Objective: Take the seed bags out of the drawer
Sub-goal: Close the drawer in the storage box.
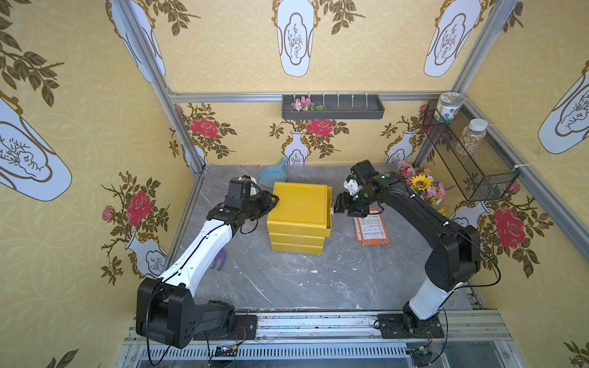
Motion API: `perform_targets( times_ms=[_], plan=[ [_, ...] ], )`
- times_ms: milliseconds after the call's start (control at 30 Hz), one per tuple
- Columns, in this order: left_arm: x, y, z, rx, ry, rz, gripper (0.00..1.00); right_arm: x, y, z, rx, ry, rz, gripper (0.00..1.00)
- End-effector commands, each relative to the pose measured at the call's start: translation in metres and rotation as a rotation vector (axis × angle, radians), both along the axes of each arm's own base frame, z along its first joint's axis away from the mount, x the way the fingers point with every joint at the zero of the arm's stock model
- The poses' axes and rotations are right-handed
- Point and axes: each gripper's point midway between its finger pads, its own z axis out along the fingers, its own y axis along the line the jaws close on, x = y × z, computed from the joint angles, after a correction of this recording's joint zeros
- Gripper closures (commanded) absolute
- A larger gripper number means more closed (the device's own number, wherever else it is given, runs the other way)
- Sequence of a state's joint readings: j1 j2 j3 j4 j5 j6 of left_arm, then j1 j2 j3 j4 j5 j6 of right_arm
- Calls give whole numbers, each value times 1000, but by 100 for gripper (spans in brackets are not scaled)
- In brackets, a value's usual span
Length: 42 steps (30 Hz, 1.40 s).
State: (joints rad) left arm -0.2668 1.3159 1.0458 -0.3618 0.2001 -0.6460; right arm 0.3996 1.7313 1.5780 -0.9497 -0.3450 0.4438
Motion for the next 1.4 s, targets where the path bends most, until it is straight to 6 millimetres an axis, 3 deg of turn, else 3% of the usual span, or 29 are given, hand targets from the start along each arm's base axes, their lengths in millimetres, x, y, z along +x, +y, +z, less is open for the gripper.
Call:
perform_targets(
  times_ms=[0, 267, 433, 833, 1367],
  plan=[
    [-36, 22, -50, 127, 229, 34, 51, 6, 15, 4, 43, -17, 6, 33],
    [-33, 21, -46, 130, 218, 31, 50, 4, 36, 0, 72, -1, 32, 33],
    [-33, 22, -49, 135, 223, 33, 50, 8, 40, 0, 82, -4, 29, 33],
    [-31, 27, -47, 157, 217, 54, 49, 32, 53, -4, 86, -9, 45, 33],
    [-36, 27, -56, 154, 237, 54, 52, 14, 33, -27, 65, 44, 19, 44]
  ],
)
